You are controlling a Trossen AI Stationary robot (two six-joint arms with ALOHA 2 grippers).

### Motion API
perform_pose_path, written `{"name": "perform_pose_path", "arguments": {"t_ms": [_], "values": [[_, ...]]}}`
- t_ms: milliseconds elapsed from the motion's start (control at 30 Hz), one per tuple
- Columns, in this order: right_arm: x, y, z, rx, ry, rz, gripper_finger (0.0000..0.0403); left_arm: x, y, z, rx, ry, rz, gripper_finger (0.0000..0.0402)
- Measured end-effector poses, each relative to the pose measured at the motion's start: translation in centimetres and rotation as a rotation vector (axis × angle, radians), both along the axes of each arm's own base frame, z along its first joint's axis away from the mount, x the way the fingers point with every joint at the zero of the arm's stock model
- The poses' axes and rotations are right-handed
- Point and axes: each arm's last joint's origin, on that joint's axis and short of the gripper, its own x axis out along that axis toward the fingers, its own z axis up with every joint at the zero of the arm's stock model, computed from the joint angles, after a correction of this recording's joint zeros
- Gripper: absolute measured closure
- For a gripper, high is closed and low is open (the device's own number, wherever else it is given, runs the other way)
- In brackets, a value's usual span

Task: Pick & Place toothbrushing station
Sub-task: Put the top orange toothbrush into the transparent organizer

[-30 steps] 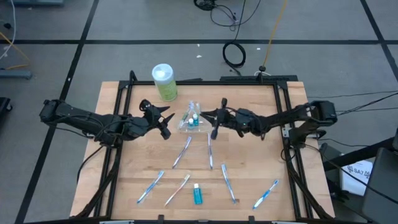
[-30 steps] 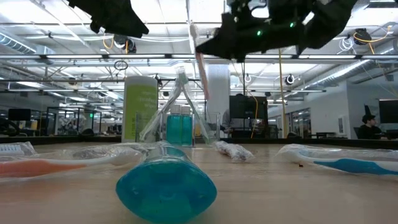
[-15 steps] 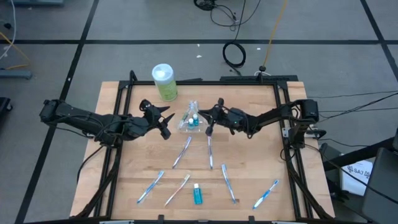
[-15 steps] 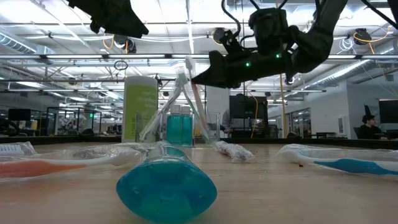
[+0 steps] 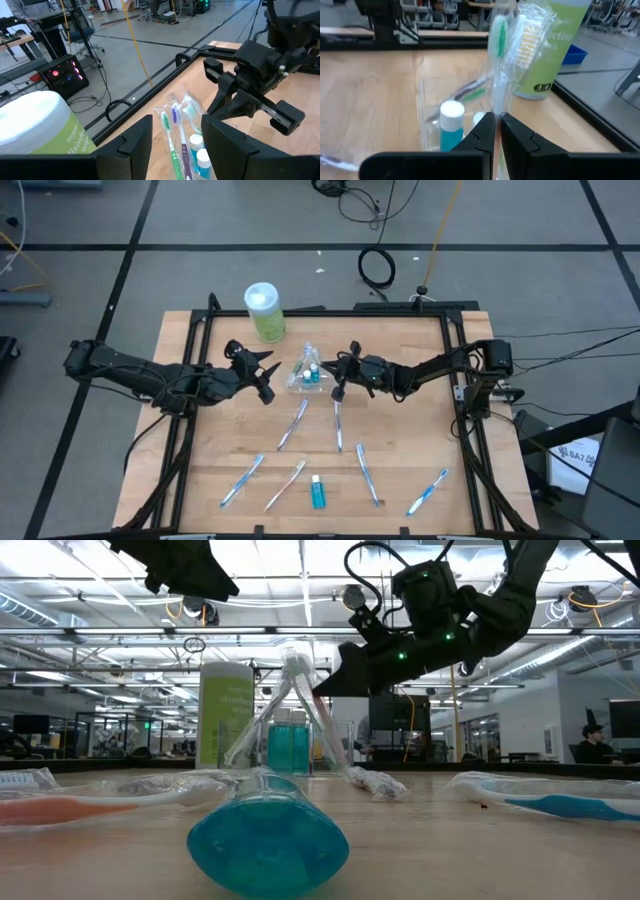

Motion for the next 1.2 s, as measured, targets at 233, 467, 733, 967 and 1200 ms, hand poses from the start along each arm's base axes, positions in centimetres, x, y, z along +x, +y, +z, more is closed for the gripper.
{"name": "perform_pose_path", "arguments": {"t_ms": [233, 467, 733, 967, 1200], "values": [[-0.09, 0.05, -0.37, 0.007, 0.044, 0.001, 0.0389, 0.00, 0.00, 0.00, 0.000, 0.000, 0.000, 0.0224], [-0.09, 0.07, -0.40, 0.006, 0.047, 0.006, 0.0384, 0.00, 0.03, 0.00, 0.000, 0.000, 0.002, 0.0224], [-0.14, 0.14, -0.62, -0.012, 0.074, 0.016, 0.0332, 0.01, 0.05, 0.00, 0.000, -0.001, 0.002, 0.0224], [-0.21, 0.15, -0.85, 0.007, 0.091, 0.012, 0.0277, 0.01, 0.05, 0.00, -0.001, -0.001, 0.002, 0.0224], [-0.19, 0.18, -0.81, 0.013, 0.085, 0.011, 0.0237, 0.01, 0.05, 0.00, -0.008, -0.006, 0.005, 0.0224]]}}
